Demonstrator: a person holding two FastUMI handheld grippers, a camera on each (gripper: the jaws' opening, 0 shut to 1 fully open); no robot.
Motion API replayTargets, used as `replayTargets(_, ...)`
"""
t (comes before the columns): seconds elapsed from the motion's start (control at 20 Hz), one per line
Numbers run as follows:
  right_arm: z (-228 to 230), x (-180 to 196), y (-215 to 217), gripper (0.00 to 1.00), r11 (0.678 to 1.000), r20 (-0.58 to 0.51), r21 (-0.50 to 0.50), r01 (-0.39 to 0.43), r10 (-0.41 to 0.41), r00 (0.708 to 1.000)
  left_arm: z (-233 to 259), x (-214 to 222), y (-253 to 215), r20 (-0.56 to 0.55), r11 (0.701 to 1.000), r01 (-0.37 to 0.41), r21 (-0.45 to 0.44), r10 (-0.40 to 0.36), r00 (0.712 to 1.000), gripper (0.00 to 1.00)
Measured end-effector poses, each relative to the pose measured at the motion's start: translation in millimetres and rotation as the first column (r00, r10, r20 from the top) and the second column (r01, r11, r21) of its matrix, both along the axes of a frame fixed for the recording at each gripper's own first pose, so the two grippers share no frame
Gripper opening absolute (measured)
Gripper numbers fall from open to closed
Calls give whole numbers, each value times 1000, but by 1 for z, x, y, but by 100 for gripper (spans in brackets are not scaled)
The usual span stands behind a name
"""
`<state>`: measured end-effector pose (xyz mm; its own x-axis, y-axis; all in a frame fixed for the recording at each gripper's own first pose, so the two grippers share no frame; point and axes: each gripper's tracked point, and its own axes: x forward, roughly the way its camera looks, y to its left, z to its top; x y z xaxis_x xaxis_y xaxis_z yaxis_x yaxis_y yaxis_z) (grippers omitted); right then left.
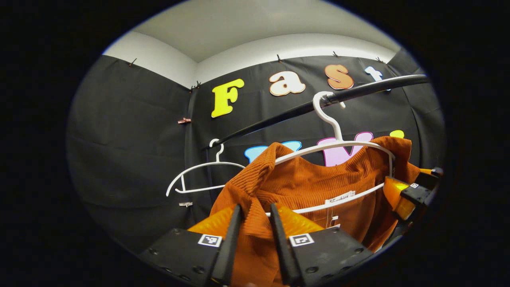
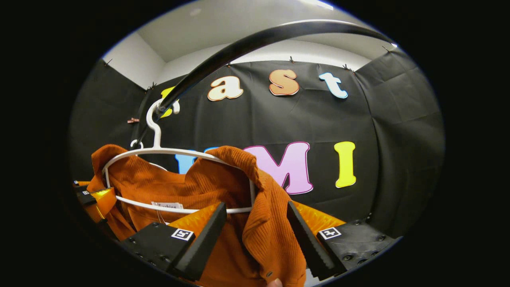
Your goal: Grasp the clothes on the hanger with both hands and then place them into the laundry hamper below.
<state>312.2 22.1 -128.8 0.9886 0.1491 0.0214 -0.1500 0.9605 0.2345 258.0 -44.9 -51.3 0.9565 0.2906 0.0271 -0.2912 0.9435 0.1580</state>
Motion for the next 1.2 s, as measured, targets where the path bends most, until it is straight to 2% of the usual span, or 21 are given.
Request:
replayTargets(0.05, -4, 5, 0, 89, 1000, -18, 27, -6, 7, 1000, -3, 2, 4, -3, 1000, 9, -27, -9, 1000, 35)
replayTargets(0.1, -7, 7, 0, 71, 999, -45, 50, -10, 12, 999, -4, 2, 5, -6, 998, 19, -58, -20, 1000, 25)
replayTargets(0.2, -18, 15, -6, 33, 998, -97, 62, 3, 3, 995, -10, 4, 4, -26, 994, 60, -96, -62, 998, 14)
replayTargets(0.25, -25, 18, -11, 14, 998, -128, 58, 17, -9, 992, -12, 4, 6, -36, 993, 72, -89, -75, 997, 12)
replayTargets(0.3, -22, 15, -3, 2, 995, -132, 101, -23, 36, 991, -12, 4, 9, -43, 994, 79, -69, -82, 996, 8)
replayTargets(0.35, -24, 14, 3, 8, 991, -173, 129, -38, 60, 983, -11, 5, 11, -48, 995, 81, -50, -84, 995, 7)
replayTargets(0.5, -41, 11, 7, 5, 974, -285, 201, -108, 164, 944, -12, 6, 11, -89, 992, 106, -70, -112, 990, 7)
replayTargets(0.55, -42, 10, 15, 5, 960, -323, 238, -145, 219, 921, -12, 5, 12, -111, 989, 121, -90, -131, 985, 7)
replayTargets(0.7, -46, 6, 22, 4, 900, -430, 378, -218, 379, 820, -4, 5, 17, -153, 970, 163, -180, -191, 970, 5)
replayTargets(0.75, -47, 5, 19, 5, 893, -448, 383, -235, 402, 799, -4, 2, 21, -170, 962, 175, -208, -212, 962, 5)
replayTargets(0.8, -48, 3, 14, 5, 900, -464, 356, -252, 404, 788, -2, 0, 26, -185, 960, 171, -222, -214, 959, 5)
replayTargets(0.85, -46, 6, 6, 4, 913, -468, 318, -257, 387, 795, -2, 0, 29, -201, 957, 174, -233, -223, 954, 5)
replayTargets(1.0, -16, 14, -18, 5, 938, -395, 269, -217, 313, 864, 20, 0, 43, -182, 962, 172, -214, -212, 960, 5)
replayTargets(1.1, 6, 26, -37, 4, 954, -334, 260, -153, 237, 912, 39, 1, 59, -145, 968, 154, -198, -184, 972, 5)
replayTargets(1.2, 11, 42, -56, 5, 973, -318, 220, -75, 144, 937, 48, 6, 68, -136, 969, 152, -195, -181, 974, 5)
